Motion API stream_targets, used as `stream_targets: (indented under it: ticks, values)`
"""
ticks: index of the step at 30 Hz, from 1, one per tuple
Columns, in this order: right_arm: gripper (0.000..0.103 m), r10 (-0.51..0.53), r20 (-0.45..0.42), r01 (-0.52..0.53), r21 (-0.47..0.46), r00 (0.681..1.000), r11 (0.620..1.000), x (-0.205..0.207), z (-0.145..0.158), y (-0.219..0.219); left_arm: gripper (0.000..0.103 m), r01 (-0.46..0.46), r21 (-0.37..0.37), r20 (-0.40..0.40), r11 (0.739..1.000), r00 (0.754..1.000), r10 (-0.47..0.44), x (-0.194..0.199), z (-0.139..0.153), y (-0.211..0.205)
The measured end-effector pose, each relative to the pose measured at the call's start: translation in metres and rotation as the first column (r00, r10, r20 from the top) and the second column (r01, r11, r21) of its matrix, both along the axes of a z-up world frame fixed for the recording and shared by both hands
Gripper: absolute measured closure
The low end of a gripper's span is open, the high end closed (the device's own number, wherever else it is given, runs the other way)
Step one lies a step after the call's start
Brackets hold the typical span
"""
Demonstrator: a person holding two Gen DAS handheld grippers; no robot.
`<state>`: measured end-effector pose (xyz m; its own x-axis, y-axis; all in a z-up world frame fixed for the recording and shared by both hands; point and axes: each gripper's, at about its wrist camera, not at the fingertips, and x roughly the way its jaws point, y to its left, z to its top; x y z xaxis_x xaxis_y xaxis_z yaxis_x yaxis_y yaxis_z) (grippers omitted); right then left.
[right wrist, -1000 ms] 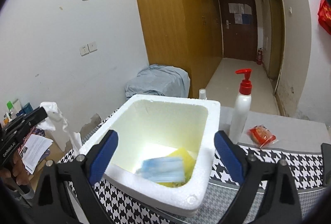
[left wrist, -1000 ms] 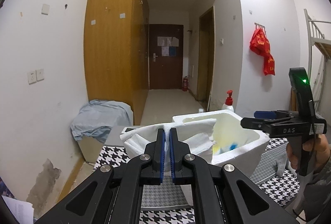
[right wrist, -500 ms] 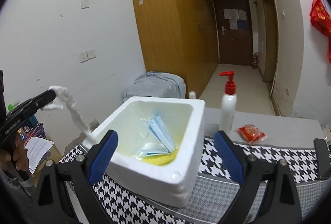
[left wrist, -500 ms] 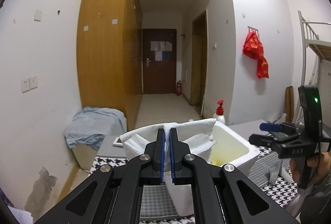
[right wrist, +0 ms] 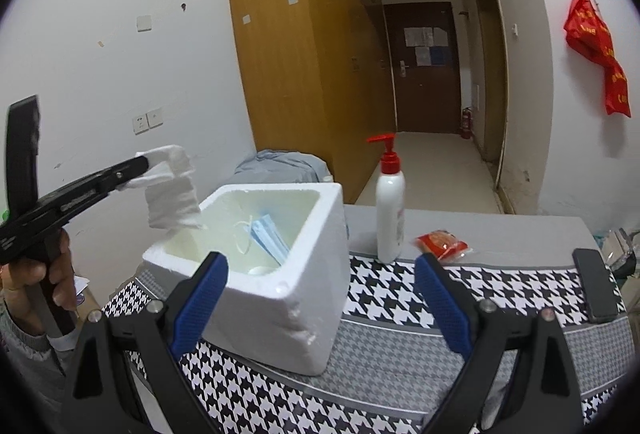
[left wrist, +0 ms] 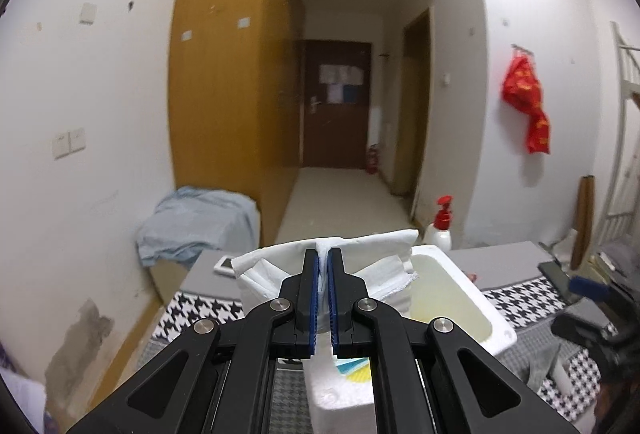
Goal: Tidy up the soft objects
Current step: 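Lower the white towel into the box and open the left tool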
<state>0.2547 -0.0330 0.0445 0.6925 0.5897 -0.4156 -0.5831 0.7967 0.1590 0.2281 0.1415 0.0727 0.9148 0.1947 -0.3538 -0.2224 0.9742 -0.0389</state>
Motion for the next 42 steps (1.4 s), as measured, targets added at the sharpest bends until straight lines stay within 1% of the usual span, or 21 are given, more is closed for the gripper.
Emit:
stream_targets:
  ticks: [2, 6, 10, 15, 27, 29, 30, 32, 34, 36, 37, 39, 40, 42]
  values:
    - [0.007, -0.007, 0.000, 0.007, 0.003, 1.000, 1.000, -0.001, -0.001, -0.004, 0.098, -0.036, 0.003, -0.013, 0.999, 0.999, 0.036, 0.007, -0.004, -0.007]
    - [0.007, -0.010, -0.002, 0.010, 0.009, 1.000, 1.000, -0.003, -0.005, -0.013, 0.098, -0.055, 0.002, -0.021, 0.998, 0.998, 0.055, 0.015, -0.005, -0.018]
    - [0.007, -0.019, -0.007, 0.019, 0.021, 1.000, 1.000, -0.004, -0.006, -0.022, 0.098, -0.044, 0.004, -0.020, 0.999, 0.999, 0.044, 0.020, -0.004, -0.024]
    - [0.007, -0.035, -0.009, 0.035, 0.035, 0.999, 0.999, -0.007, -0.008, -0.033, 0.098, -0.022, 0.002, -0.046, 1.000, 0.999, 0.022, 0.029, -0.006, -0.033]
    - [0.007, -0.061, -0.018, 0.062, 0.027, 0.998, 0.998, -0.012, -0.015, -0.049, 0.098, 0.001, -0.012, -0.077, 1.000, 0.997, -0.001, 0.046, -0.013, -0.044]
    - [0.007, -0.063, -0.022, 0.064, 0.032, 0.998, 0.997, -0.012, -0.016, -0.051, 0.096, 0.005, -0.012, -0.082, 1.000, 0.997, -0.006, 0.049, -0.015, -0.045]
    - [0.007, -0.065, -0.021, 0.066, 0.034, 0.998, 0.997, -0.013, -0.016, -0.052, 0.093, 0.004, -0.012, -0.085, 1.000, 0.996, -0.005, 0.050, -0.016, -0.046]
    - [0.007, -0.069, -0.021, 0.070, 0.035, 0.997, 0.997, -0.014, -0.017, -0.054, 0.078, -0.002, -0.012, -0.090, 1.000, 0.996, 0.001, 0.051, -0.019, -0.044]
    - [0.007, -0.073, -0.021, 0.073, 0.039, 0.997, 0.997, -0.015, -0.017, -0.056, 0.035, 0.000, -0.016, -0.082, 1.000, 0.997, -0.001, 0.051, -0.019, -0.047]
    - [0.007, -0.076, -0.021, 0.077, 0.043, 0.997, 0.996, -0.016, -0.018, -0.058, 0.018, -0.004, -0.030, -0.063, 1.000, 0.998, 0.002, 0.048, -0.019, -0.046]
    - [0.007, -0.076, -0.023, 0.077, 0.044, 0.997, 0.996, -0.016, -0.017, -0.059, 0.011, -0.011, -0.032, -0.060, 0.999, 0.998, 0.009, 0.047, -0.019, -0.046]
    - [0.007, -0.078, -0.022, 0.079, 0.043, 0.997, 0.996, -0.017, -0.018, -0.059, 0.003, -0.019, -0.029, -0.057, 0.999, 0.998, 0.017, 0.045, -0.019, -0.046]
    - [0.007, -0.078, -0.022, 0.079, 0.042, 0.997, 0.996, -0.017, -0.018, -0.059, 0.001, -0.024, -0.025, -0.054, 0.999, 0.998, 0.023, 0.044, -0.019, -0.047]
    - [0.007, -0.078, -0.023, 0.079, 0.045, 0.997, 0.996, -0.018, -0.018, -0.060, 0.001, -0.023, -0.010, -0.044, 1.000, 0.999, 0.022, 0.039, -0.018, -0.050]
